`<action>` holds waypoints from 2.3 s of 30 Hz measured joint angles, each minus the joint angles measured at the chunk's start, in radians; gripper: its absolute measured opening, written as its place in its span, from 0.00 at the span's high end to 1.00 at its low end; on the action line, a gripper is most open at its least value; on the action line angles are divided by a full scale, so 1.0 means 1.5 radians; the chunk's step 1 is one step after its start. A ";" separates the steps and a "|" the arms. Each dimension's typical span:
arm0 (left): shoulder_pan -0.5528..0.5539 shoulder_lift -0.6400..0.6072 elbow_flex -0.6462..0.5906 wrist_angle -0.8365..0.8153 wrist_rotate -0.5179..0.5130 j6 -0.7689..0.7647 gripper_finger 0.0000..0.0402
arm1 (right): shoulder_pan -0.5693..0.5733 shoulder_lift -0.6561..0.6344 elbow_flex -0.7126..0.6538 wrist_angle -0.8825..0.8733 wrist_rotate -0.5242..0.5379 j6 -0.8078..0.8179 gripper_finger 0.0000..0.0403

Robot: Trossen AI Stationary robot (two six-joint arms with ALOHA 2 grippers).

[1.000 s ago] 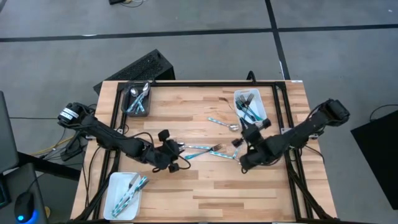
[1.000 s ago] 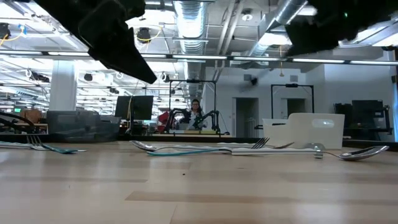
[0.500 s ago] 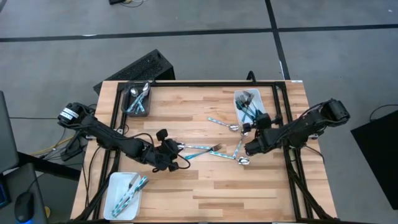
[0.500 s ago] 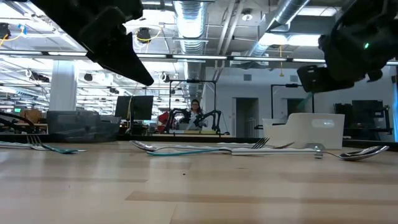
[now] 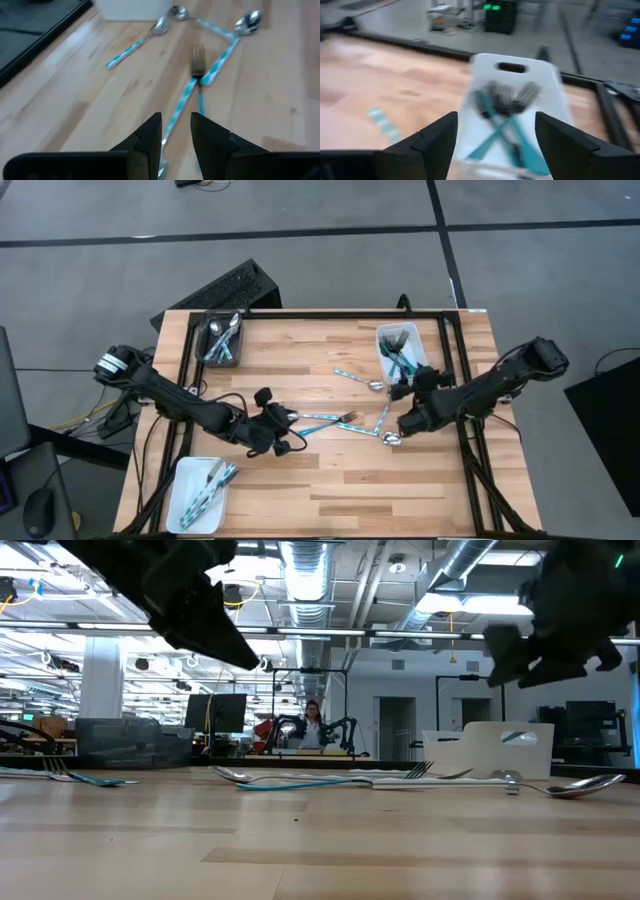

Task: Sort silverware by color (type)
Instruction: Put the light blue spoon into the black bin

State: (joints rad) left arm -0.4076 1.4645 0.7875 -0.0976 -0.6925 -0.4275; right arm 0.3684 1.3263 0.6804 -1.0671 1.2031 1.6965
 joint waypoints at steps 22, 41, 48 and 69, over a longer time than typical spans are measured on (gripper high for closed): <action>0.001 -0.071 -0.013 0.106 0.022 0.133 0.77 | 0.046 0.024 0.023 0.480 -0.335 -0.549 0.28; -0.033 -0.442 -0.430 0.622 0.041 0.302 0.77 | -0.015 0.024 0.023 0.464 -0.406 -0.522 0.28; -0.033 -0.515 -0.440 0.520 -0.010 0.314 0.77 | -0.078 0.032 0.023 0.350 -0.524 -0.398 0.28; -0.033 -0.523 -0.440 0.260 -0.035 0.207 0.77 | -0.095 0.142 0.023 0.329 -0.577 -0.241 0.28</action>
State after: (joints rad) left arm -0.4564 0.6804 0.1276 0.2929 -0.7443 -0.1169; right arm 0.2253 1.5390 0.7155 -0.5742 0.3382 1.3343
